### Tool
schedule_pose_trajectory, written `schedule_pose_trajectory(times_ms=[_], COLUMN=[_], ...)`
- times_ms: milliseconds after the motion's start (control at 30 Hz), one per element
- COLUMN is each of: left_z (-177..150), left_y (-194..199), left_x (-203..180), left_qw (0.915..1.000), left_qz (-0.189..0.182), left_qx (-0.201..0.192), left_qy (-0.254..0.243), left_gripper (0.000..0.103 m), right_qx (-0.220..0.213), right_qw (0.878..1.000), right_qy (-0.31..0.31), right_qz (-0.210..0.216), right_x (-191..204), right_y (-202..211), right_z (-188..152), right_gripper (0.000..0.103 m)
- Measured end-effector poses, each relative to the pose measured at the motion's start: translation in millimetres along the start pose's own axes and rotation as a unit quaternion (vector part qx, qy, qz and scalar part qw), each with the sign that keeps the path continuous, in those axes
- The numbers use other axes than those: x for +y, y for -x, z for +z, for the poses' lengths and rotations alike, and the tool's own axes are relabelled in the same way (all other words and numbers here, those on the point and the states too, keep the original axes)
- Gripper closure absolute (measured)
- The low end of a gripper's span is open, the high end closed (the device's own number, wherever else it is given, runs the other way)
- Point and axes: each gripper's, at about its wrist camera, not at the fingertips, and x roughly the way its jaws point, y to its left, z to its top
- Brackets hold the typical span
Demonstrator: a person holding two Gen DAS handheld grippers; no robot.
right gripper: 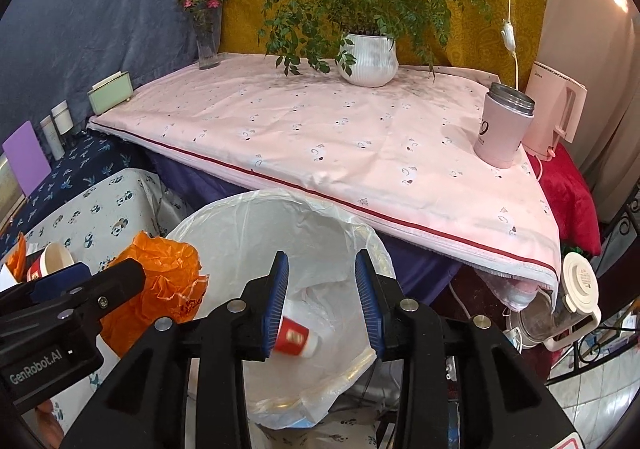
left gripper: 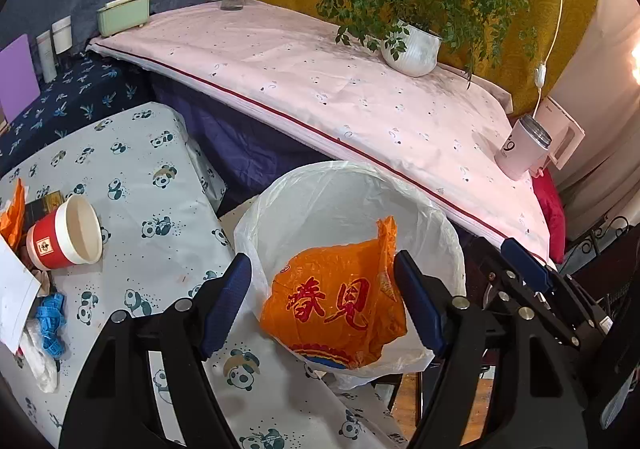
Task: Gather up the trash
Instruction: 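Open the left tool to drop the bag while the right tool drops the cup into the bin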
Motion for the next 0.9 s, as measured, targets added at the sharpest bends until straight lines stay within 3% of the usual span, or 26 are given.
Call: schedule_pose_trajectory(times_ms=[400, 533, 667, 900], left_z=[-1, -3, -1, 11], left_y=[-24, -37, -37, -33], left_x=[2, 5, 9, 0], left_qw=[0.9988, 0.9959, 0.9949, 0.9965], left_qz=[-0.013, -0.017, -0.025, -0.026], left_qx=[0.039, 0.074, 0.069, 0.054], left_qy=[0.025, 0.05, 0.068, 0.058], left_gripper=[0.037, 0.016, 0.016, 0.012], right_qx=[0.006, 0.009, 0.012, 0.015], right_qw=[1.0, 1.0, 1.0, 1.0], right_qy=[0.002, 0.001, 0.006, 0.0], right_qz=[-0.01, -0.011, -0.011, -0.014], right_x=[-8, -9, -8, -13], right_y=[2, 1, 0, 0], right_z=[-6, -7, -10, -12], right_gripper=[0.067, 0.066, 0.066, 0.066])
